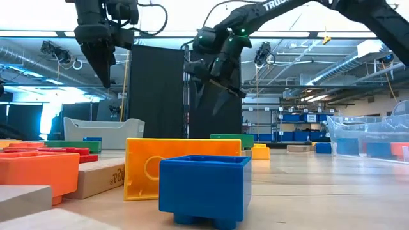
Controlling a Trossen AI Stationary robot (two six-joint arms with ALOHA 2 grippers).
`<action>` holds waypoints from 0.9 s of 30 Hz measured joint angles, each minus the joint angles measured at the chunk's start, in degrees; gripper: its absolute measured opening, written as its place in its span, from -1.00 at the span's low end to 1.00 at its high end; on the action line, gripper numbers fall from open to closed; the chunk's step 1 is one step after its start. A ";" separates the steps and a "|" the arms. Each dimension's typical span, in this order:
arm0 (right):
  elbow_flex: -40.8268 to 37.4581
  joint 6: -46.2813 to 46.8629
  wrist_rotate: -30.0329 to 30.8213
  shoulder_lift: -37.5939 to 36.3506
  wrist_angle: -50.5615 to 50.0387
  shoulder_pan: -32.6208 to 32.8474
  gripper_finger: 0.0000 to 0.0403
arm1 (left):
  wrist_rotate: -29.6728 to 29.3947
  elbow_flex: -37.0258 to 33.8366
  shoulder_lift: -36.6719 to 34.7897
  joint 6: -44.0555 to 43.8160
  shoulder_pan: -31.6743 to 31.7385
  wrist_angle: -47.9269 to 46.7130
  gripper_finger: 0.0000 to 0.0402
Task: Sort blocks by size
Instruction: Put the large yellow game piece into the gray bin
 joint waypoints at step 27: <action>0.45 -10.94 -0.07 0.04 -3.76 0.26 0.36 | -9.94 0.02 1.20 -0.29 1.55 -12.34 -0.19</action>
